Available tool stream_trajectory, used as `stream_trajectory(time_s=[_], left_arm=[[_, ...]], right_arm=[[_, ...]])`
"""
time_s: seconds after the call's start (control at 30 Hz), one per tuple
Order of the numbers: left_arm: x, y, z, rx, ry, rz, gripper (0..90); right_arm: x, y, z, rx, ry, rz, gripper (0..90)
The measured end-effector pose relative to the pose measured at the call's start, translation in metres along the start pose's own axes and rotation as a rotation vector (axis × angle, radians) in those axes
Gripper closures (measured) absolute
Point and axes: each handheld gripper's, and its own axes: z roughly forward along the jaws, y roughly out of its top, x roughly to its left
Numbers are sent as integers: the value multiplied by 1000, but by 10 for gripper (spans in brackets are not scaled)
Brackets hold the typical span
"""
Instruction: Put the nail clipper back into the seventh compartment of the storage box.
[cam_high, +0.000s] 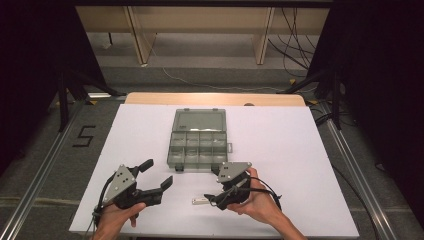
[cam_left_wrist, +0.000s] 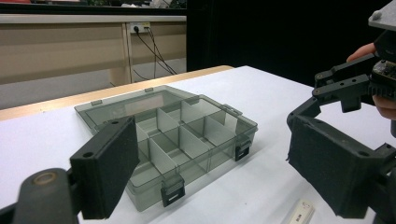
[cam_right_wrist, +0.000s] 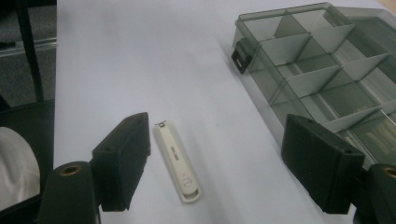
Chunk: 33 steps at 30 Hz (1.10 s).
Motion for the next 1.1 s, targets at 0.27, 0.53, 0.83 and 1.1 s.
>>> stream_trajectory(time_s=[0.27, 0.53, 0.83, 1.1], left_arm=[[0, 0, 0, -1, 0, -1, 156], [0, 0, 0, -2, 1, -3, 156], [1, 0, -1, -8, 4, -7, 156], [0, 0, -1, -7, 4, -6, 155]], right_arm=[[0, 10, 13, 71, 24, -34, 281], [0, 21, 28, 163, 76, -99, 339], [4, 29, 48, 286, 146, -163, 407], [7, 32, 58, 352, 172, -188, 478]])
